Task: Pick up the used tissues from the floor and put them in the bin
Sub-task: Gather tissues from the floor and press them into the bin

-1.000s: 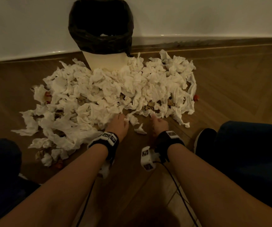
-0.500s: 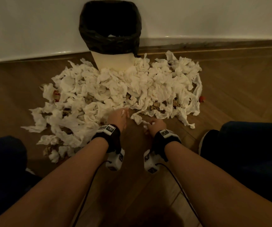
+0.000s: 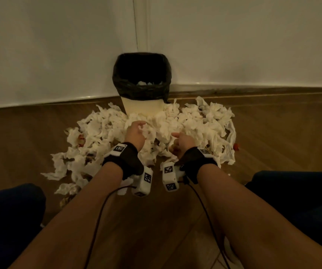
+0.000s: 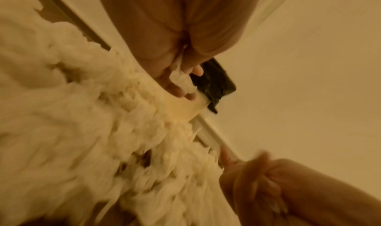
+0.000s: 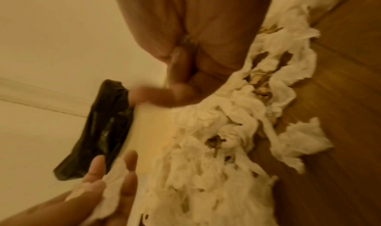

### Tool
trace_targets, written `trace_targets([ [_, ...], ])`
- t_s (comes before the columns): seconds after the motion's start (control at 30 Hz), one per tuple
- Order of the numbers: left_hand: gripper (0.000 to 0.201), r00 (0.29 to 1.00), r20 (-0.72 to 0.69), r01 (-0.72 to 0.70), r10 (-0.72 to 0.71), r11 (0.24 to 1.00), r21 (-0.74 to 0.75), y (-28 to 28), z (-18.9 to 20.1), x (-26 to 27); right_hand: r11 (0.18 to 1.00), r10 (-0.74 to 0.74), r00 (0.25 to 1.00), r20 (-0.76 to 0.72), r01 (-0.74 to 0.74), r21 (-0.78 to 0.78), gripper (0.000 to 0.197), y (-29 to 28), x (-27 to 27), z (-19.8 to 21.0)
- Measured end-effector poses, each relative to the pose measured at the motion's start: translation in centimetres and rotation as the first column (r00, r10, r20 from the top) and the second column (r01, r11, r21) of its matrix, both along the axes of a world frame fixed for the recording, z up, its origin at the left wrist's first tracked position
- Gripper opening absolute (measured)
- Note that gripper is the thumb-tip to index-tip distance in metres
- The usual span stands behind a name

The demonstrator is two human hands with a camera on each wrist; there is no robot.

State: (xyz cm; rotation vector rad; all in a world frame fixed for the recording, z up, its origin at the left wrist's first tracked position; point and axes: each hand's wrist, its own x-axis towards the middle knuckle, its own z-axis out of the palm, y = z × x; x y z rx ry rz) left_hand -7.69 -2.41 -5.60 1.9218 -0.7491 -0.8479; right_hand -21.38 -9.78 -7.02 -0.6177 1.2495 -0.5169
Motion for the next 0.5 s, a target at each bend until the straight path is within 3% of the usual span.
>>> trace_targets([
  [0.07, 0.034, 0.981, -0.195, -0.05, 0.016, 0.984, -0.171, -0.5, 2.0, 0.7, 0.998, 0.007, 0.999, 0.044, -0.005, -0.058, 0.032, -0.9, 0.7, 1.8],
  [0.1, 0.031, 0.976, -0.216, -0.063, 0.015, 0.975, -0.214, -0.6, 3.0, 1.1, 0.994, 0.037, 0.998, 0.043, -0.033, -0.107, 0.032, -1.5, 1.0, 2.7],
  [0.2, 0.026, 0.995, -0.103, -0.014, -0.014, 0.964, -0.264, -1.2, 5.6, 2.5, 0.938, 0.129, 0.988, -0.089, -0.151, -0.312, 0.029, -3.4, 2.2, 5.9],
  [0.3, 0.025, 0.998, 0.055, 0.032, -0.016, 0.954, -0.297, -2.3, 7.8, 3.8, 0.893, 0.081, 0.974, -0.211, -0.165, -0.419, 0.054, -5.5, 3.4, 9.5],
  [0.4, 0.036, 0.985, 0.173, 0.032, 0.016, 0.961, -0.273, -3.8, 9.4, 5.0, 0.848, 0.061, 0.963, -0.263, -0.189, -0.496, 0.042, -7.7, 4.9, 11.8],
  [0.43, 0.041, 0.987, 0.161, 0.012, 0.029, 0.968, -0.25, -4.4, 9.9, 5.4, 0.816, 0.075, 0.948, -0.308, -0.236, -0.527, 0.034, -8.2, 5.4, 12.3],
  [0.5, 0.042, 0.996, 0.082, -0.022, 0.041, 0.976, -0.219, -5.9, 10.8, 6.2, 0.817, 0.036, 0.964, -0.264, -0.18, -0.548, 0.033, -9.3, 6.3, 13.4],
])
